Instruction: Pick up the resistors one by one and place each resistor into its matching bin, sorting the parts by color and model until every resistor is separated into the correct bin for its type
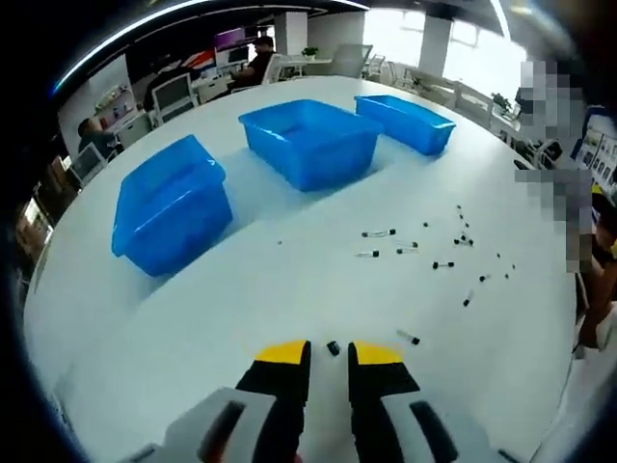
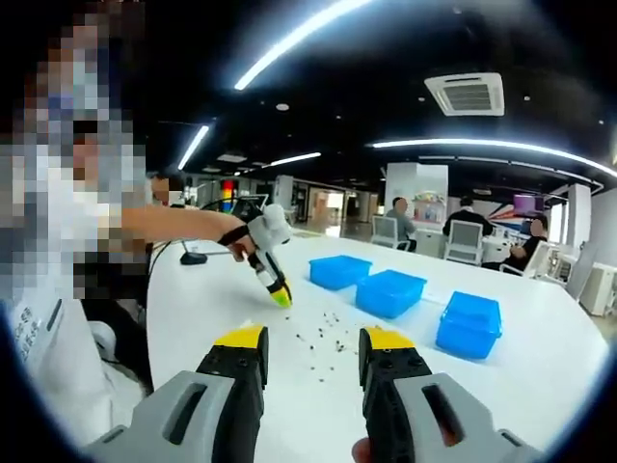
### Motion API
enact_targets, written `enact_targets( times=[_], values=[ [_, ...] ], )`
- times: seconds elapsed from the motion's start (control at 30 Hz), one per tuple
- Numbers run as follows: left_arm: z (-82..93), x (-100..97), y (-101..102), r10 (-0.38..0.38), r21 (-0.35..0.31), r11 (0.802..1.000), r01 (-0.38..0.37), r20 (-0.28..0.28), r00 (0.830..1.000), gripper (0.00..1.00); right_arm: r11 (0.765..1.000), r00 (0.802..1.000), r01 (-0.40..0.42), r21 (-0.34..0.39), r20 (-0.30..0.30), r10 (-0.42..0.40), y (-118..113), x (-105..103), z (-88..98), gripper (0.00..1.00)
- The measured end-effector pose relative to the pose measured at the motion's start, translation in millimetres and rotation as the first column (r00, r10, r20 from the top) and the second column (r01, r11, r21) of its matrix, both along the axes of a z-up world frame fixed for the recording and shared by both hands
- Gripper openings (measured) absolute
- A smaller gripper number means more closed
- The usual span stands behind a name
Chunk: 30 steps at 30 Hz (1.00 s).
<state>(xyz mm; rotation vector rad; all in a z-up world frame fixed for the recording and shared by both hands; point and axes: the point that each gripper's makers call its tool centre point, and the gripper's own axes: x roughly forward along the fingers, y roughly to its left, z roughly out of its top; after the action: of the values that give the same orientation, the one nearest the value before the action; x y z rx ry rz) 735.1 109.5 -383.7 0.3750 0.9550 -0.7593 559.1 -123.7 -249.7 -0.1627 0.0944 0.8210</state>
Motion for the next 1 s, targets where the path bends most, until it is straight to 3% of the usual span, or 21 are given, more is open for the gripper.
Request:
enact_targets(
  times=[0.13,0.4,0.67,0.83,1.0],
  values=[
    [-0.7,-2.4,-5,0.013,-0.034,0.999,-0.014,-0.025,1.000,0.07,1.000,1.000,-0.002,-0.002,0.001,0.002,1,0,0.3,0.39],
    [0.8,-2.6,-3,0.013,-0.010,1.000,-0.013,-0.016,1.000,0.07,1.000,1.000,0.002,-0.003,0.003,-0.002,0,-1,1.2,0.39],
    [54.4,7.2,-2,0.046,-0.110,0.993,-0.037,0.079,0.996,0.07,1.000,1.000,0.000,0.000,0.010,0.000,1,-3,3.2,0.39],
    [91.5,-12.3,-2,0.045,-0.187,0.982,-0.016,0.152,0.987,0.07,1.000,1.000,-0.001,-0.001,0.011,0.001,2,-4,3.8,0.39],
    [130.0,-31.0,-1,0.063,-0.282,0.959,0.017,0.273,0.960,0.07,1.000,1.000,0.001,-0.005,0.011,-0.001,3,-5,3.2,0.39]
  ],
)
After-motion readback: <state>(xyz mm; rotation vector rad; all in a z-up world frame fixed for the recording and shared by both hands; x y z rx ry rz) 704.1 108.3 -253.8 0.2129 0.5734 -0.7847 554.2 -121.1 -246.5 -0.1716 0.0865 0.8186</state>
